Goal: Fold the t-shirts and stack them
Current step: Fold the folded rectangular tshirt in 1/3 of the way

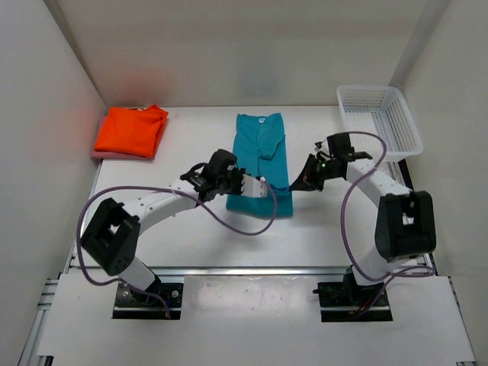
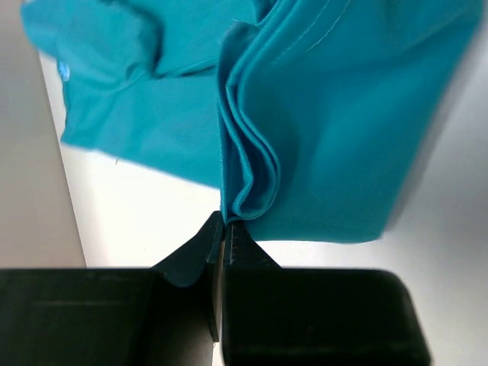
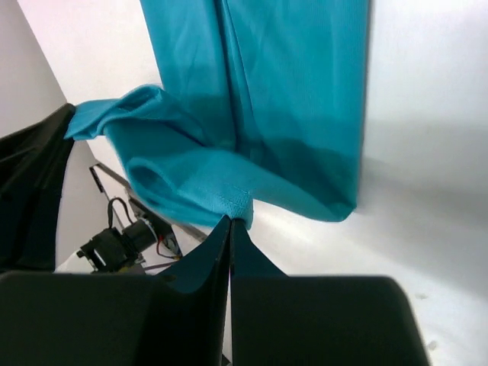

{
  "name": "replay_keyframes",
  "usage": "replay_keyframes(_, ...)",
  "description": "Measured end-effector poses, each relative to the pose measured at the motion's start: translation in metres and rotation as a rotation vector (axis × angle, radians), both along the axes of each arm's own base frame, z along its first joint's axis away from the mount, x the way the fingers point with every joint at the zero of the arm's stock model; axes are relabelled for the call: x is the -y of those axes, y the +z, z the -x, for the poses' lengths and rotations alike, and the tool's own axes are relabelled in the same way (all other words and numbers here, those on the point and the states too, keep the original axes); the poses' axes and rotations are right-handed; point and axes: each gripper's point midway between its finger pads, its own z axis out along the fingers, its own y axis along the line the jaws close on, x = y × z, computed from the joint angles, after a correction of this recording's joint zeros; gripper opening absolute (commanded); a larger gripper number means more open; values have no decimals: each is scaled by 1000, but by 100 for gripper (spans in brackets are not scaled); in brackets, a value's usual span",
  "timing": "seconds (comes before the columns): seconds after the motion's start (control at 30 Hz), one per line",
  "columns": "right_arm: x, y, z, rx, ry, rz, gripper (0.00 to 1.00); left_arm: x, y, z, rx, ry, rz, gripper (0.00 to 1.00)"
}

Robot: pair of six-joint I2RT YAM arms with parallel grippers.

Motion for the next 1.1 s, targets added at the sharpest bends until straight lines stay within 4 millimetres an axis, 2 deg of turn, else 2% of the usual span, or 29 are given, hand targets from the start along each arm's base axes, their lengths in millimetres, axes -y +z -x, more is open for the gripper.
replay_keyframes(0.1,1,5,-38,31,16,15,0,2,8,-34,-11,92,23,10)
replay_keyframes(0.2,5,8,-72,59,17,28,0,0,7,-61,-21,166,31,10)
replay_keyframes(0.33,9,3,-104,71,26,45,0,-11,-10,-78,-55,237,4,10)
replay_keyframes(0.53,5,-14,-128,34,45,34,0,-23,-37,-85,-104,292,-34,10)
replay_keyframes(0.7,3,-27,-136,5,56,29,0,-24,-44,-91,-114,327,-18,11)
replay_keyframes(0.83,0,-29,-141,-1,65,9,0,-22,-49,-98,-111,347,2,12)
replay_keyframes(0.87,-1,-29,-143,-2,67,3,2,-23,-50,-99,-110,355,3,12)
replay_keyframes(0.93,-3,-30,-146,0,73,-8,22,-24,-50,-102,-105,370,11,15)
replay_keyframes(0.97,-3,-31,-148,-3,71,-13,28,-25,-51,-104,-103,376,14,18)
replay_keyframes(1.0,-4,-31,-150,-2,72,-16,34,-25,-51,-105,-102,382,16,24)
replay_keyframes(1.03,-3,-32,-154,0,70,-19,39,-26,-52,-106,-103,391,18,34)
replay_keyframes(1.1,-3,-30,-162,18,70,-21,44,-28,-51,-109,-100,416,25,49)
